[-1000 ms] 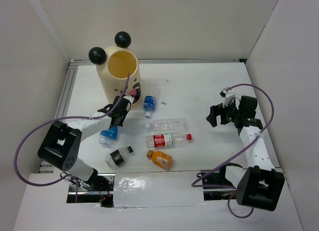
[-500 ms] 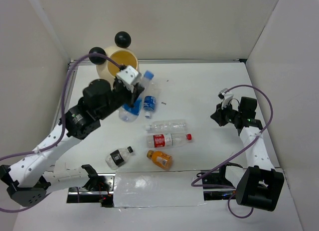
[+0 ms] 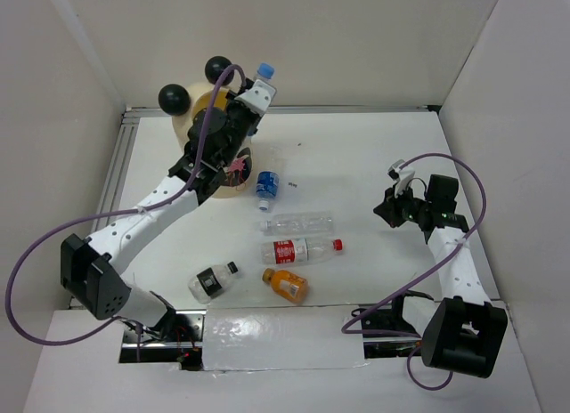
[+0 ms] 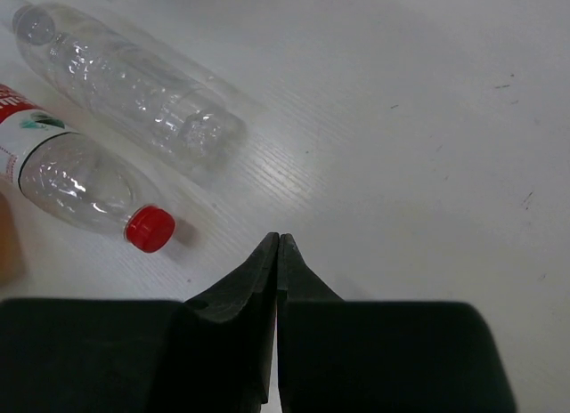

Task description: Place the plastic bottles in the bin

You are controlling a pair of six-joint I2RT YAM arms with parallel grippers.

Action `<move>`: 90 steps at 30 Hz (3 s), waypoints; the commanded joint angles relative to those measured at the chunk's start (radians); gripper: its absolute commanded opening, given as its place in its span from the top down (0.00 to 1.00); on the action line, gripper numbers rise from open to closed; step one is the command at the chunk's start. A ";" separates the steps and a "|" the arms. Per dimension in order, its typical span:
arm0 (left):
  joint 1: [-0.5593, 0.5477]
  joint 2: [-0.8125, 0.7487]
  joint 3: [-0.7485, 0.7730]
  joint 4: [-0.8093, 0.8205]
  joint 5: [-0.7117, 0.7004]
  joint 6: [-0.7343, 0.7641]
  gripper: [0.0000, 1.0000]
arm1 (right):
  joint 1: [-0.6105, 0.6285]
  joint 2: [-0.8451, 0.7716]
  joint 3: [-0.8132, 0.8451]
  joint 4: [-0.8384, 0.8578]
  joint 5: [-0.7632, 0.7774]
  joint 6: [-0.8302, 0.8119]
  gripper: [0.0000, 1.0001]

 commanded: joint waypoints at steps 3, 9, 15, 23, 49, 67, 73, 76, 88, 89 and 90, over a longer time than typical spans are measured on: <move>0.084 0.013 0.045 0.285 -0.080 0.095 1.00 | -0.007 -0.021 -0.004 -0.015 -0.023 -0.013 0.93; 0.179 0.051 0.025 0.281 -0.040 0.050 1.00 | -0.007 -0.012 -0.004 -0.015 -0.032 -0.032 0.81; 0.210 0.075 -0.036 0.301 -0.031 0.000 0.63 | -0.007 0.009 0.016 -0.058 -0.092 -0.081 0.17; 0.219 0.087 -0.016 0.301 -0.031 -0.058 0.28 | -0.007 0.063 0.080 -0.068 -0.125 -0.082 0.00; -0.229 -0.712 -0.467 -0.835 -0.019 -0.671 0.00 | 0.717 1.198 1.214 0.119 0.661 0.923 0.00; -0.229 -0.611 -0.547 -0.869 0.131 -0.516 0.00 | 0.689 1.332 1.245 0.174 0.488 1.001 0.56; -0.258 -0.581 -0.556 -0.860 0.142 -0.450 0.00 | 0.565 1.159 1.180 0.194 0.278 0.986 0.84; -0.258 -0.552 -0.543 -0.860 0.154 -0.439 0.00 | 0.524 1.091 1.222 0.243 0.211 0.953 0.86; -0.301 -0.363 -0.359 -1.095 0.187 -0.485 0.00 | 0.603 0.990 1.548 0.654 -0.164 0.641 0.91; -0.310 -0.363 -0.343 -1.119 0.169 -0.515 0.00 | 0.647 1.012 1.620 0.668 -0.164 0.589 0.94; -0.310 -0.363 -0.343 -1.119 0.168 -0.528 0.00 | 0.648 1.026 1.649 0.677 -0.164 0.563 0.94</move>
